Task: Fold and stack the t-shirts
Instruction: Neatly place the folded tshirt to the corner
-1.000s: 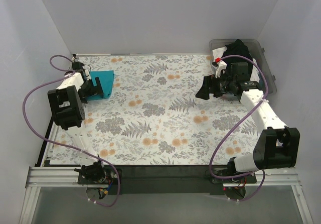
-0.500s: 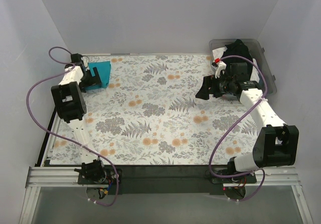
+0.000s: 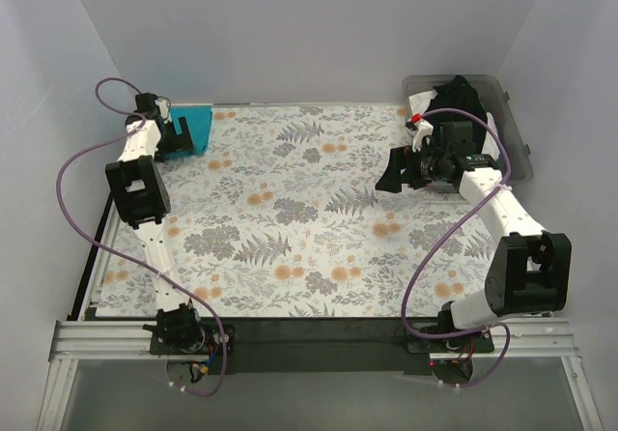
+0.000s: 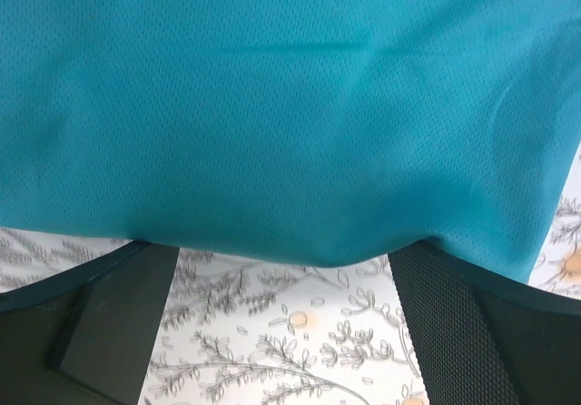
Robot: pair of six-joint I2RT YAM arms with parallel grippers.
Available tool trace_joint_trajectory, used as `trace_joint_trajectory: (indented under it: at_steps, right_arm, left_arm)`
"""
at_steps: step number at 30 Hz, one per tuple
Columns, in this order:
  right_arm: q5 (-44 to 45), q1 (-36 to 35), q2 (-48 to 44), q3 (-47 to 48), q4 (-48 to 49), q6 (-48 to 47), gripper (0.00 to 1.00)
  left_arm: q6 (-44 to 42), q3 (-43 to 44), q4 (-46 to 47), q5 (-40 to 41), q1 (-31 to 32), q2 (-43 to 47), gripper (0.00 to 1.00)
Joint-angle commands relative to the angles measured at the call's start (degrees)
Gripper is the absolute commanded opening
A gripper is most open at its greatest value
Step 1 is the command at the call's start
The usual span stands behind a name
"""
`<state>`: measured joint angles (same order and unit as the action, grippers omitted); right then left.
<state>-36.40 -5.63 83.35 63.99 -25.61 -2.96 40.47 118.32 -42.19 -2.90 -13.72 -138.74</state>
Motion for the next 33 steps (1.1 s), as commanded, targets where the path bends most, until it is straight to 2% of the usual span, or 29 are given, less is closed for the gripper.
trace_joint_trajectory:
  at_steps: [1,4,8,17,22,24,27,33]
  right_arm:
    - [-1.13,0.27,0.23,2.90,0.03,0.41,0.98]
    - [-0.60,0.35,0.06,4.39,-1.02,-0.11,0.98]
    - [-0.25,0.35,-1.43,5.44,-1.55,-0.55,0.98]
    - [4.49,1.32,-6.26,7.73,-6.47,-4.33,0.98]
    - [8.71,2.20,-10.92,6.50,-9.72,-4.86,0.98]
    - [9.50,2.38,-13.65,6.07,-10.78,-5.91,0.98]
    - [10.74,2.55,-16.72,4.22,-12.97,-6.97,0.98]
    - [12.59,3.08,-22.70,-3.33,-14.73,-7.41,0.98]
  left_arm:
    - [-0.65,2.08,-2.97,-4.83,-0.17,-5.84,0.98]
    - [-1.44,0.08,-4.47,-7.90,-0.17,-2.52,0.98]
    - [-1.80,-4.59,-4.82,-10.72,-0.17,8.18,0.98]
    - [-2.59,-4.15,-11.67,-19.60,-0.17,26.65,0.98]
    - [-6.80,-5.90,-18.79,-32.51,-0.08,33.26,0.98]
    - [-7.42,-9.32,-18.63,-34.36,-0.17,38.35,0.98]
    - [-7.07,-21.16,-15.03,-35.25,-0.08,47.13,0.98]
    - [-7.86,-36.56,-11.95,-36.92,-0.08,61.55,0.98]
